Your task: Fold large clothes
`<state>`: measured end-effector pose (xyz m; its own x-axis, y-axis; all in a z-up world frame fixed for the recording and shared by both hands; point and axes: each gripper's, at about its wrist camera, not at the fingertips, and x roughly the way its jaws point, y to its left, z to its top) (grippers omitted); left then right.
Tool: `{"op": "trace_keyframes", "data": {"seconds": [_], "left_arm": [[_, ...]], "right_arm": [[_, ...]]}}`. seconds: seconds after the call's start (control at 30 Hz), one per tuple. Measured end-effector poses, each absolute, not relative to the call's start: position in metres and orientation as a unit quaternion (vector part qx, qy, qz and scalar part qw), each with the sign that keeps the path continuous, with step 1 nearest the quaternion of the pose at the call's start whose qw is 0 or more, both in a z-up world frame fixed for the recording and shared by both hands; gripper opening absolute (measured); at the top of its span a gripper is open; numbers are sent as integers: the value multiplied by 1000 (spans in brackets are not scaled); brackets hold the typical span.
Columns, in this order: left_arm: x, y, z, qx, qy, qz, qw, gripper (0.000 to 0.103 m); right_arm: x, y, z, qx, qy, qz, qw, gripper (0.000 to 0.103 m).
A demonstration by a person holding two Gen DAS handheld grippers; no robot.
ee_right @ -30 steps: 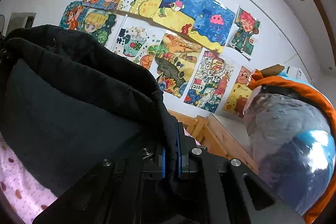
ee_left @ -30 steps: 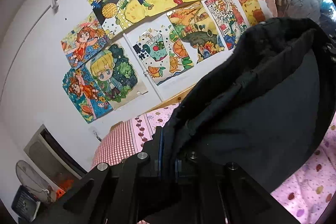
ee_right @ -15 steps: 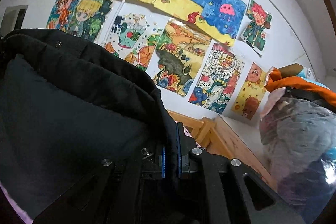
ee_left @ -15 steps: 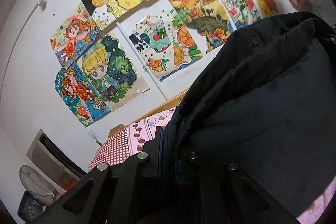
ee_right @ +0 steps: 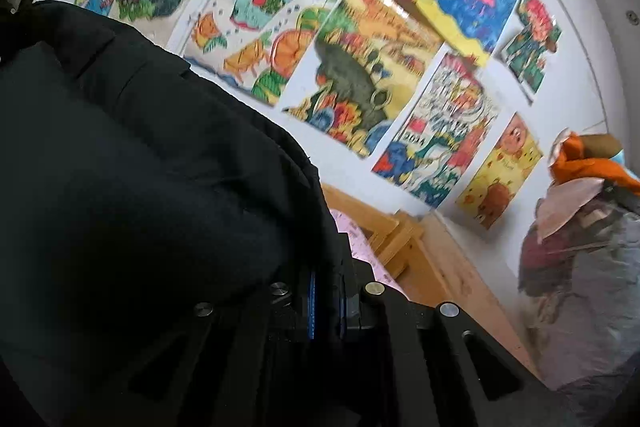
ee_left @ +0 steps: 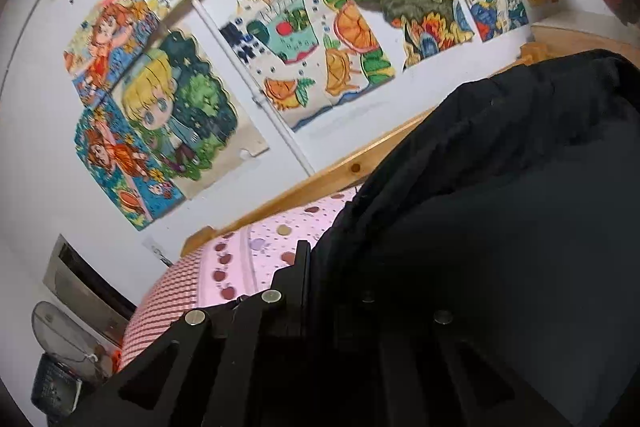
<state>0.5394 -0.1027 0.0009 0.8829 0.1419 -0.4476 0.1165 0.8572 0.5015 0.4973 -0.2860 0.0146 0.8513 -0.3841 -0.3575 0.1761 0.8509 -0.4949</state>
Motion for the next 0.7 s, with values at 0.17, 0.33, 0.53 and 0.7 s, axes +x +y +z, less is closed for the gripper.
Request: {"op": "trace_keyframes", "data": {"seconds": [0.17,0.33,0.53,0.7], "left_arm": [[557,-98,-27,248,279,6,928,8],[559,-82,-29,207,304,-23,929,11],[551,-58,-15,122,351,-70,926,15],[531,-46,4,91,342,-87,931,67]], "right_arm": [[513,-282,-4,-233,249,-129,931,7],[512,-278,-3,-238,261,-118,928,8],[493,-288,13,-213,295,-81,928,24],[452,-285,52,-216,252,-77,940,75]]}}
